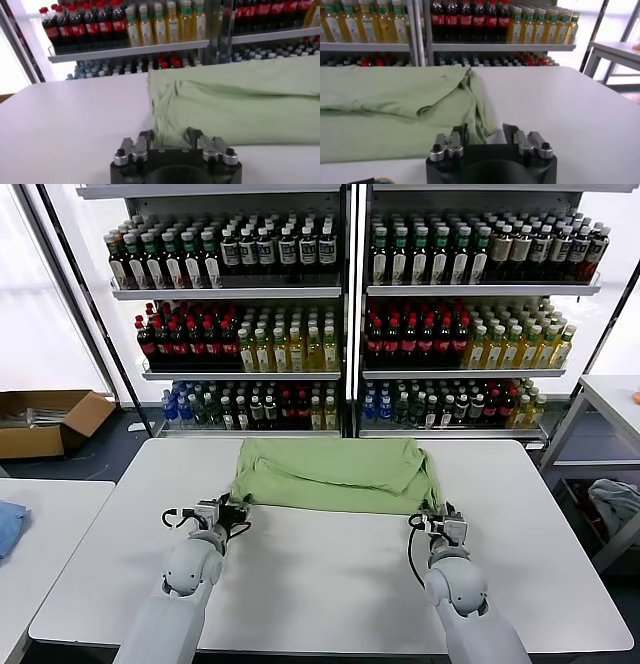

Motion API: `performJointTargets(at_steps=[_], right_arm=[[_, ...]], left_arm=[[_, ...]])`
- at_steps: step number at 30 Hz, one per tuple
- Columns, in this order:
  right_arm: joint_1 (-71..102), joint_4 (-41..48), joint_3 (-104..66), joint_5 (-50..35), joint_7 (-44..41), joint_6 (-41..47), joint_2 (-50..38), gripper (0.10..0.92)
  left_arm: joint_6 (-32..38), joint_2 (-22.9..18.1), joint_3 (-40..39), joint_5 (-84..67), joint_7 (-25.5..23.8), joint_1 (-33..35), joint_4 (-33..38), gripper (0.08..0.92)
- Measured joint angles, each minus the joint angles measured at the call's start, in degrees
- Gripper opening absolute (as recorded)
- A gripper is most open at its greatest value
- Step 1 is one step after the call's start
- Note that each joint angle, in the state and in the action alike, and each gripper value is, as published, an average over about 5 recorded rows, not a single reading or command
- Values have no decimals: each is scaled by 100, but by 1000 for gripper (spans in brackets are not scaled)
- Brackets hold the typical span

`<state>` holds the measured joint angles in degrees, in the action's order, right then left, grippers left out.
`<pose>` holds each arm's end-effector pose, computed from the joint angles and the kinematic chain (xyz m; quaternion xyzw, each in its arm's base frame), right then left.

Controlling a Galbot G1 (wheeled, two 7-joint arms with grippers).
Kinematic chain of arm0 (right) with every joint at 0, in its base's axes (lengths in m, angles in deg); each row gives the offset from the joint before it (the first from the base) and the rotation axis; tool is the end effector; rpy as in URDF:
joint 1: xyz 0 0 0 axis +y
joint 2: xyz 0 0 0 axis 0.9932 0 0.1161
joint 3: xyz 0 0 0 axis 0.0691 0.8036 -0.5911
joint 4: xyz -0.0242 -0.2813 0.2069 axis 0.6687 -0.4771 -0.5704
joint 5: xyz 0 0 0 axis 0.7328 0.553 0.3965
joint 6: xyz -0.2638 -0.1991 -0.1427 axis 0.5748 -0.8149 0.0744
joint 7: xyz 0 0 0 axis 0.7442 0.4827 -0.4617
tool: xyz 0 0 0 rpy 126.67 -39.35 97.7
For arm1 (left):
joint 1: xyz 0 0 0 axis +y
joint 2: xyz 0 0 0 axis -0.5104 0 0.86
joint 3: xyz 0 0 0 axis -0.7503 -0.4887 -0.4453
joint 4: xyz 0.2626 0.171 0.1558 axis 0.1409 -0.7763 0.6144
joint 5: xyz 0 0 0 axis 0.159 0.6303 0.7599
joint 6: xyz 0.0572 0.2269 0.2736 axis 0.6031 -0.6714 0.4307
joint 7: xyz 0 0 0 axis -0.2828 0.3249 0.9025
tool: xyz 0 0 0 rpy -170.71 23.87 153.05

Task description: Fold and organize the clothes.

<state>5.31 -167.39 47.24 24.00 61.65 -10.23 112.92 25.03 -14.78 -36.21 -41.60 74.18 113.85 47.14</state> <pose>0.3615 -0.0148 -0.3319 -0.0831 -0.9669 0.0233 0.2403 0.3966 0.0371 -0.3252 -0.0307 -0.9630 -0.0527 0.2626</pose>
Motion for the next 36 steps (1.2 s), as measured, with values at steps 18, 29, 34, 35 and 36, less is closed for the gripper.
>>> performJointTargets(at_steps=[18, 29, 34, 35, 36], right_arm=[[622, -958, -118, -37, 110, 170, -163, 124], [2107, -2561, -225, 209, 522, 80, -113, 124], [2994, -3020, -241, 376, 715, -139, -121, 124], [3153, -3080, -246, 408, 748, -183, -129, 124], [3305, -3133, -251, 441, 778, -223, -138, 124]], left_arm=[[4, 94, -17, 43, -42, 358, 324, 85], [81, 274, 180, 138, 10, 1587, 1929, 85], [218, 333, 350, 229, 59, 2474, 2769, 85], [252, 335, 386, 254, 69, 2653, 2912, 85], [288, 332, 418, 278, 76, 2830, 3041, 85]])
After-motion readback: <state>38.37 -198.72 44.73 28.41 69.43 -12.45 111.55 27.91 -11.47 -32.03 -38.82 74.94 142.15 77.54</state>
